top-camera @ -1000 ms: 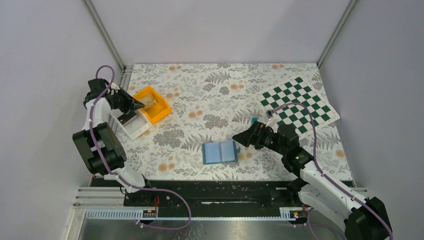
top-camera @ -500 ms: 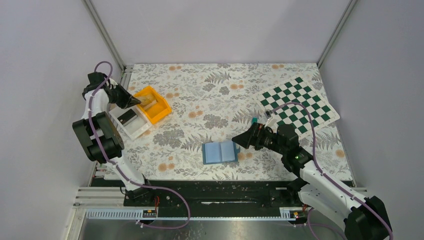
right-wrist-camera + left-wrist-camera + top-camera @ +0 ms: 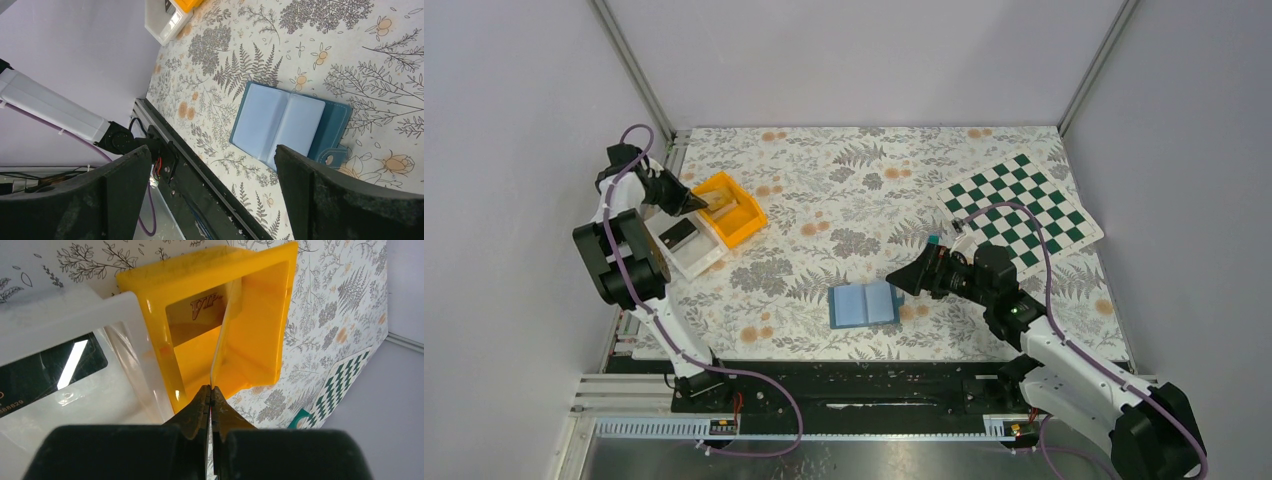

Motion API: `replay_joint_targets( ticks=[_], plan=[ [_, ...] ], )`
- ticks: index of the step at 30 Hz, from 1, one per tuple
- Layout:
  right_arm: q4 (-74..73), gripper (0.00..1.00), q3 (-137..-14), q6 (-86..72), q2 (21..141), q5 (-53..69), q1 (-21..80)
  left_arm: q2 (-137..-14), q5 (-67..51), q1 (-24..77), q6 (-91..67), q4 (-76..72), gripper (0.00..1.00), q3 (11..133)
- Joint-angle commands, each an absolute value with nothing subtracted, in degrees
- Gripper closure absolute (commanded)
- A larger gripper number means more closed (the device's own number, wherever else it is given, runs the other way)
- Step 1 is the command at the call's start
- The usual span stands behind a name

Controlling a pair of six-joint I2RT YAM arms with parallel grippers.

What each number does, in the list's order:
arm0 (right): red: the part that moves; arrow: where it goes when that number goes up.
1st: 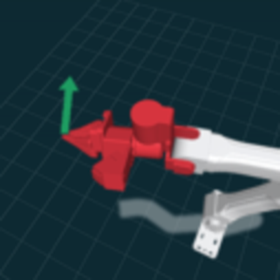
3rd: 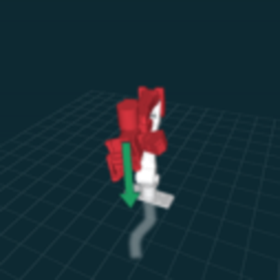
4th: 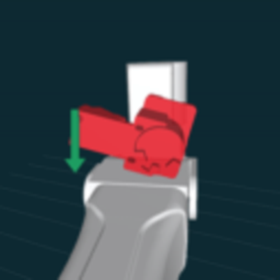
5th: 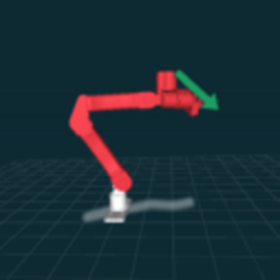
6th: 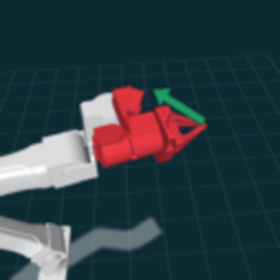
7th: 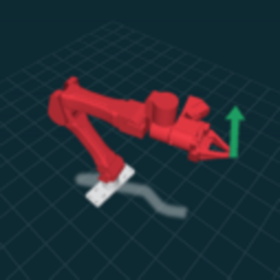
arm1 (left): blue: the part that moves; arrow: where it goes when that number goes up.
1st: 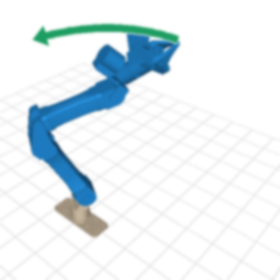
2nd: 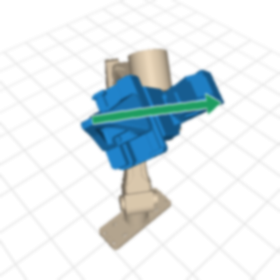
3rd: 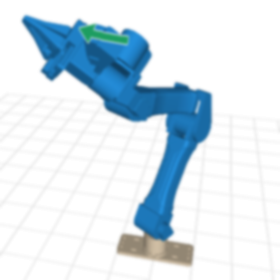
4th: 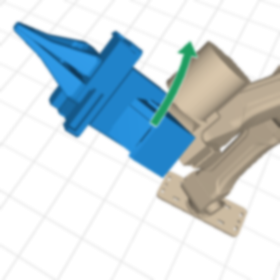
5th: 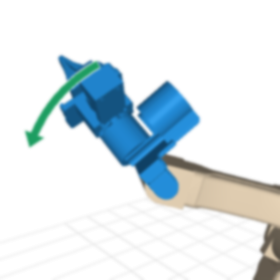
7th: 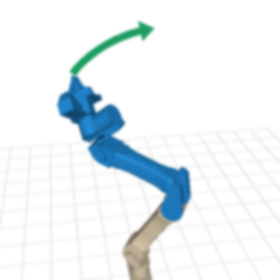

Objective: Take the credit cards out of the card holder
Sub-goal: Place the credit card in the storage box.

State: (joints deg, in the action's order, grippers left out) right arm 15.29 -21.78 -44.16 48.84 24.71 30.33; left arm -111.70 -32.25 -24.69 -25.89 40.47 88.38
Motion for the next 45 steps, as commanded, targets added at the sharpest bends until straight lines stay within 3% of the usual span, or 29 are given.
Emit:
replay_joint_targets(
  ticks=[1,17,41,45],
  plan=[
    [17.4,0.01,-24.0,-43.7,49.6,25.3,30.3,-113.1,-31.3,-24.6,-25.4,38.8,1.0,91.9],
    [18.8,0.0,-23.4,-45.2,50.7,25.0,30.3,-117.2,-29.1,-23.8,-25.2,38.8,0.96,97.1],
    [16.2,0.01,-25.1,-46.2,51.1,26.1,30.2,-115.7,-28.7,-23.5,-27.5,41.2,0.55,103.2],
    [7.9,0.0,-29.2,-42.0,51.7,25.1,30.2,-111.6,-31.5,-23.0,-28.8,41.1,0.42,102.6]
  ],
)
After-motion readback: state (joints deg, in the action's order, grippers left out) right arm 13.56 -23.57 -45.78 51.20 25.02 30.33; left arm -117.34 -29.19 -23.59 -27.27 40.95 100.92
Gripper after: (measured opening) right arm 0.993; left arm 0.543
